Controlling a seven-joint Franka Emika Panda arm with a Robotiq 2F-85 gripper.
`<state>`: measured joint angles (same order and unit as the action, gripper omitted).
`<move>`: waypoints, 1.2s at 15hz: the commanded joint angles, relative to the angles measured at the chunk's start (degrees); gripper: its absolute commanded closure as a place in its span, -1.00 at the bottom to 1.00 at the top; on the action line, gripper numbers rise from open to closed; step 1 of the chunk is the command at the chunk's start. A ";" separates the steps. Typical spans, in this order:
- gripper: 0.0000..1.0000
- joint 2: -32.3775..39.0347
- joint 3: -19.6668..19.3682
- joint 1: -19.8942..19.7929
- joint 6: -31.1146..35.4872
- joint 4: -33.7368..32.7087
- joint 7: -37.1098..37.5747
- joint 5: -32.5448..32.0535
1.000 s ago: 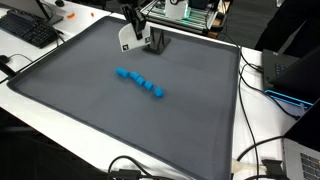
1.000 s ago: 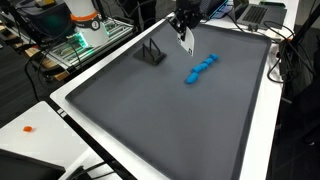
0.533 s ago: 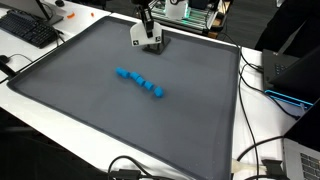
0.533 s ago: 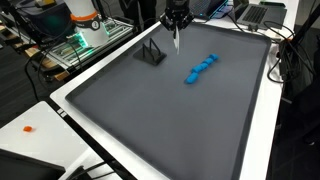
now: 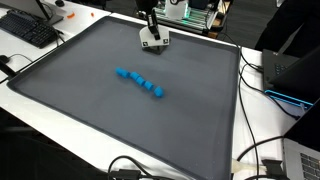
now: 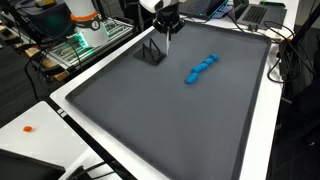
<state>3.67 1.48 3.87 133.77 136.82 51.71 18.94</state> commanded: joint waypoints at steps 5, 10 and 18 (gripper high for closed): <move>0.98 -4.05 -0.03 -0.85 8.38 8.95 5.19 4.63; 0.98 -5.47 0.20 -1.02 14.61 13.22 9.04 6.98; 0.98 -4.73 0.70 -0.68 20.91 16.37 12.28 9.21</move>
<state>-0.04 1.47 3.09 151.95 151.02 62.79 26.35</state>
